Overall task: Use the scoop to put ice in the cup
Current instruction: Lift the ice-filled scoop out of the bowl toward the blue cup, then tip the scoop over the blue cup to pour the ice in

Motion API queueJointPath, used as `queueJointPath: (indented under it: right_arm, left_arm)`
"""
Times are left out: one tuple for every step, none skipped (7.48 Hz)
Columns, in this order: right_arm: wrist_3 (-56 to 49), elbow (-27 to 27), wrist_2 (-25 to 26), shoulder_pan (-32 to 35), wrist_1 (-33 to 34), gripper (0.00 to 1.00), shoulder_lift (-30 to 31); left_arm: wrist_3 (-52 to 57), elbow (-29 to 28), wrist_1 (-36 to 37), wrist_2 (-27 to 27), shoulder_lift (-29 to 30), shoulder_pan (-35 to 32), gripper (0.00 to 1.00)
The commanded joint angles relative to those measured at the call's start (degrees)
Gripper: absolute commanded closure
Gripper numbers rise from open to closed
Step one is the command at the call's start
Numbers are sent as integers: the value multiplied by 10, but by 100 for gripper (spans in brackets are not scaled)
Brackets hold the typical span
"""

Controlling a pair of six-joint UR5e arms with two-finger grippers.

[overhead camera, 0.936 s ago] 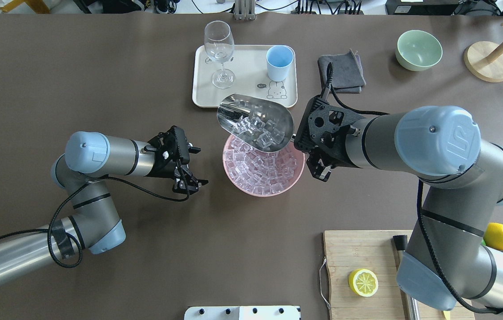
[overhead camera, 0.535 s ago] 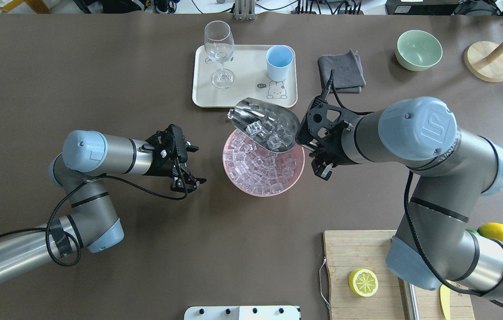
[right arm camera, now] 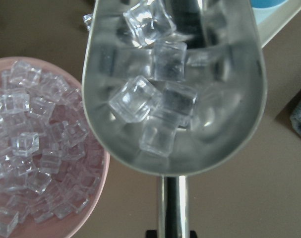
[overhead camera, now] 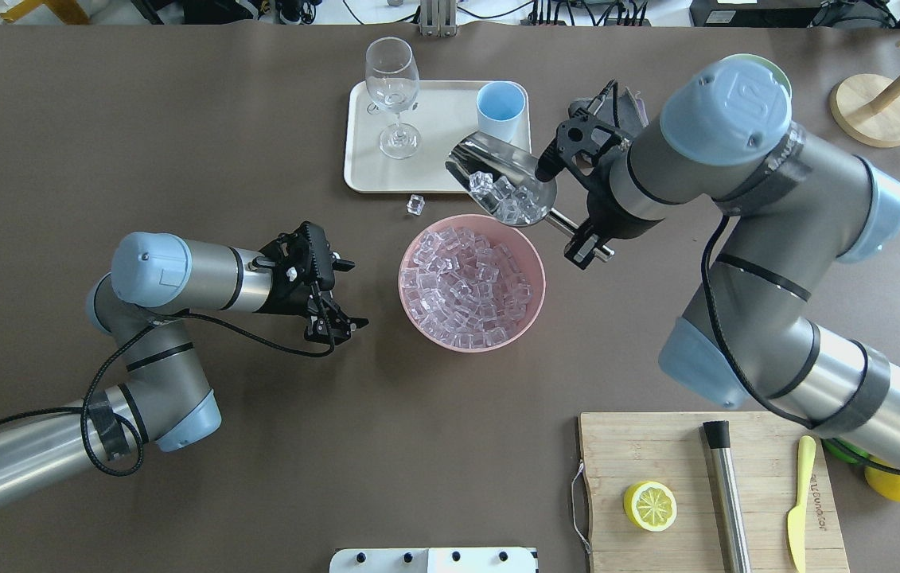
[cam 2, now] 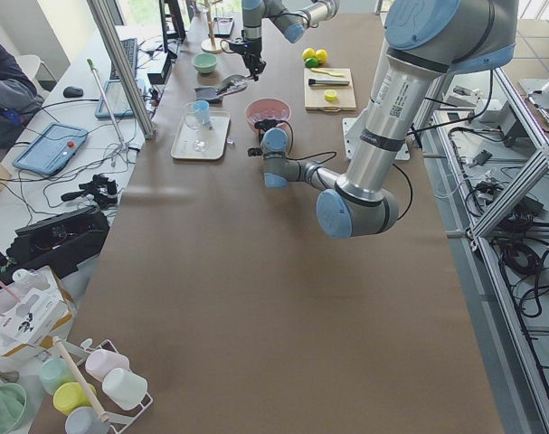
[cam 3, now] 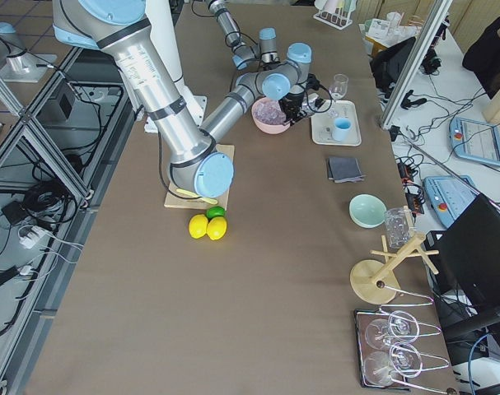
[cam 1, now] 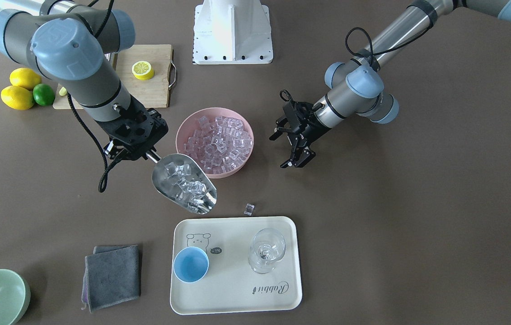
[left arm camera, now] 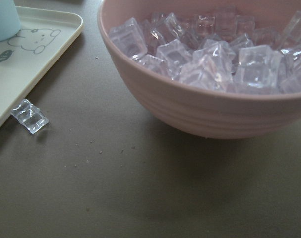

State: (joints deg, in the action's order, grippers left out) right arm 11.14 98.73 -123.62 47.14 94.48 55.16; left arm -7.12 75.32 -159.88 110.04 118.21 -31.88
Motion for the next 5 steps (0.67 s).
queueJointPath:
  right_arm:
    - [-6, -138, -83, 71, 82, 100, -90]
    - [-7, -177, -79, 72, 111, 100, -126]
    - [-10, -212, -74, 71, 146, 100, -160]
    - [-36, -229, -73, 72, 194, 100, -186]
    - [-80, -238, -70, 72, 242, 100, -202]
  left_arm:
    - [0, 0, 0, 0, 0, -3, 2]
    - [0, 0, 0, 0, 0, -4, 2]
    - [-1, 0, 0, 0, 0, -4, 2]
    - [-1, 0, 0, 0, 0, -6, 2]
    - [0, 0, 1, 2, -1, -15, 2]
